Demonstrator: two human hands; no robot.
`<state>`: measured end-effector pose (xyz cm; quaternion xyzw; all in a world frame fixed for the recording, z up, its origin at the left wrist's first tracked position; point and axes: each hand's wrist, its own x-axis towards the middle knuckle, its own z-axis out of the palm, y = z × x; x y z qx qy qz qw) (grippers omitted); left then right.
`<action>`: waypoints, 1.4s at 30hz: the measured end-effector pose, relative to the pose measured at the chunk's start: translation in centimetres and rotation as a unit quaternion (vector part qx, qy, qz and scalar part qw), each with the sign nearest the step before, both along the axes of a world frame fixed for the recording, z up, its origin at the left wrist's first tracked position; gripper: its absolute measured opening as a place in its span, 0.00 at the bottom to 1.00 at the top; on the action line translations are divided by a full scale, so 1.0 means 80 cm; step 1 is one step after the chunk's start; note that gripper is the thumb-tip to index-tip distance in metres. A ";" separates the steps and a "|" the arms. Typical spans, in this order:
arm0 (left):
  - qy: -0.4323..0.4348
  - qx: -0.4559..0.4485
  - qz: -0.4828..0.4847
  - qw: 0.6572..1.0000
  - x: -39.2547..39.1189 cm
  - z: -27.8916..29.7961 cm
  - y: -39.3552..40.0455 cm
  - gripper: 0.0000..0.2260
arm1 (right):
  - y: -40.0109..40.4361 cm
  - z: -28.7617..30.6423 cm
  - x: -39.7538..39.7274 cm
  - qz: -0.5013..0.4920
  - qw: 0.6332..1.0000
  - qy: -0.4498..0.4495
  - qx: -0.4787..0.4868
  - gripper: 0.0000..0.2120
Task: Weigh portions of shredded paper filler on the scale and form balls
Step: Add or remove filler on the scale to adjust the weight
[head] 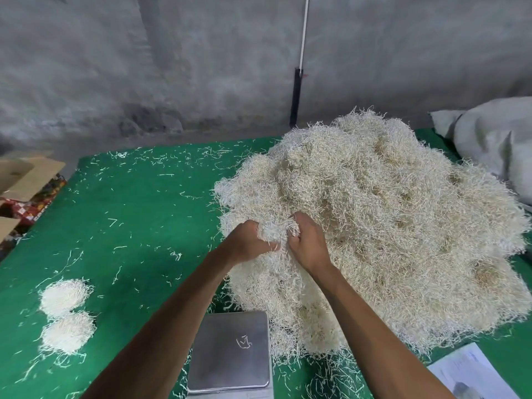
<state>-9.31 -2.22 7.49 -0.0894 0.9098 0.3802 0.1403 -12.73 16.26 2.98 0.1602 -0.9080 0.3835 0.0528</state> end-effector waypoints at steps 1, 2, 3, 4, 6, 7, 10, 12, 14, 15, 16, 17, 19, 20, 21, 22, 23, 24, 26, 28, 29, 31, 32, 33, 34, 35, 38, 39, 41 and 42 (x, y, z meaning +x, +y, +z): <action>-0.008 0.026 0.022 0.999 -0.002 0.003 -0.003 0.33 | 0.004 -0.002 0.001 -0.005 0.999 0.010 0.042 0.11; -0.031 0.054 0.045 0.997 -0.002 0.011 -0.006 0.41 | 0.008 -0.005 0.002 -0.011 0.996 0.019 0.085 0.13; -0.051 0.067 0.058 0.995 -0.002 0.018 -0.010 0.49 | 0.011 -0.008 0.003 -0.017 0.993 0.023 0.119 0.14; -0.058 0.071 0.061 0.994 -0.001 0.022 -0.013 0.53 | 0.012 -0.011 0.004 -0.023 0.990 0.021 0.139 0.16; -0.056 0.076 0.058 0.994 -0.002 0.020 -0.018 0.54 | 0.007 -0.013 0.005 -0.039 0.988 0.009 0.149 0.16; -0.052 0.087 0.063 0.993 -0.002 0.016 -0.018 0.53 | 0.002 -0.013 0.004 -0.049 0.988 0.000 0.145 0.16; -0.050 0.113 0.083 0.989 0.007 0.015 -0.012 0.42 | -0.010 -0.018 -0.002 -0.073 0.988 -0.042 0.130 0.13; -0.035 0.155 0.078 0.984 0.017 0.021 -0.014 0.39 | -0.005 -0.023 -0.010 -0.105 0.984 -0.088 0.115 0.13; 0.005 0.218 0.070 0.973 0.025 0.028 -0.024 0.46 | 0.005 -0.027 -0.019 -0.138 0.977 -0.126 0.101 0.14; 0.028 0.255 0.084 0.963 0.028 0.030 -0.027 0.49 | 0.008 -0.027 -0.021 -0.150 0.975 -0.138 0.090 0.16; 0.034 0.285 0.115 0.951 0.030 0.034 -0.028 0.51 | 0.010 -0.027 -0.023 -0.160 0.972 -0.151 0.078 0.18; 0.030 0.308 0.143 0.940 0.029 0.035 -0.028 0.50 | 0.011 -0.026 -0.025 -0.169 0.970 -0.162 0.070 0.19; 0.040 0.371 0.191 0.908 0.032 0.042 -0.024 0.31 | 0.013 -0.024 -0.028 -0.182 0.965 -0.180 0.055 0.19; 0.051 0.411 0.205 0.887 0.032 0.044 -0.026 0.17 | 0.015 -0.023 -0.028 -0.187 0.963 -0.189 0.045 0.20; 0.075 0.448 0.235 0.859 0.033 0.047 -0.029 0.13 | 0.019 -0.025 -0.029 -0.193 0.960 -0.201 0.034 0.21; 0.081 0.464 0.291 0.833 0.033 0.046 -0.036 0.15 | 0.025 -0.028 -0.028 -0.200 0.956 -0.214 0.024 0.22; 0.080 0.469 0.346 0.809 0.035 0.048 -0.044 0.17 | 0.030 -0.031 -0.026 -0.208 0.952 -0.226 0.012 0.23; 0.075 0.462 0.364 0.805 0.035 0.047 -0.055 0.18 | 0.034 -0.034 -0.025 -0.215 0.949 -0.232 0.001 0.23; 0.069 0.467 0.274 0.838 0.036 0.046 -0.064 0.24 | 0.034 -0.036 -0.024 -0.225 0.948 -0.225 -0.010 0.25; 0.064 0.482 0.252 0.837 0.039 0.042 -0.065 0.24 | 0.027 -0.034 -0.022 -0.200 0.956 -0.212 -0.022 0.26; 0.068 0.471 0.258 0.841 0.039 0.041 -0.062 0.20 | 0.022 -0.032 -0.020 -0.171 0.962 -0.209 -0.034 0.27; 0.073 0.456 0.256 0.850 0.038 0.035 -0.059 0.17 | 0.012 -0.026 -0.016 -0.115 0.975 -0.184 -0.045 0.29; 0.067 0.467 0.256 0.843 0.039 0.033 -0.055 0.16 | 0.008 -0.022 -0.015 -0.097 0.982 -0.159 -0.040 0.31; 0.064 0.470 0.268 0.839 0.037 0.032 -0.051 0.15 | 0.005 -0.017 -0.014 -0.081 0.988 -0.131 -0.031 0.32; 0.063 0.463 0.280 0.839 0.035 0.031 -0.049 0.14 | 0.001 -0.010 -0.013 -0.062 0.993 -0.104 -0.017 0.33; 0.067 0.452 0.294 0.840 0.034 0.030 -0.047 0.13 | -0.003 -0.002 -0.012 -0.034 0.996 -0.083 0.002 0.32; 0.057 0.430 0.323 0.841 0.033 0.031 -0.042 0.15 | -0.018 0.021 -0.005 0.025 0.993 -0.051 0.102 0.23; 0.055 0.436 0.323 0.838 0.035 0.031 -0.040 0.16 | -0.024 0.029 0.000 0.025 0.990 -0.033 0.137 0.19; 0.057 0.441 0.326 0.834 0.045 0.037 -0.036 0.19 | -0.034 0.044 0.014 0.012 0.978 0.022 0.207 0.15; 0.066 0.440 0.331 0.832 0.051 0.039 -0.035 0.19 | -0.039 0.049 0.022 0.003 0.967 0.056 0.247 0.15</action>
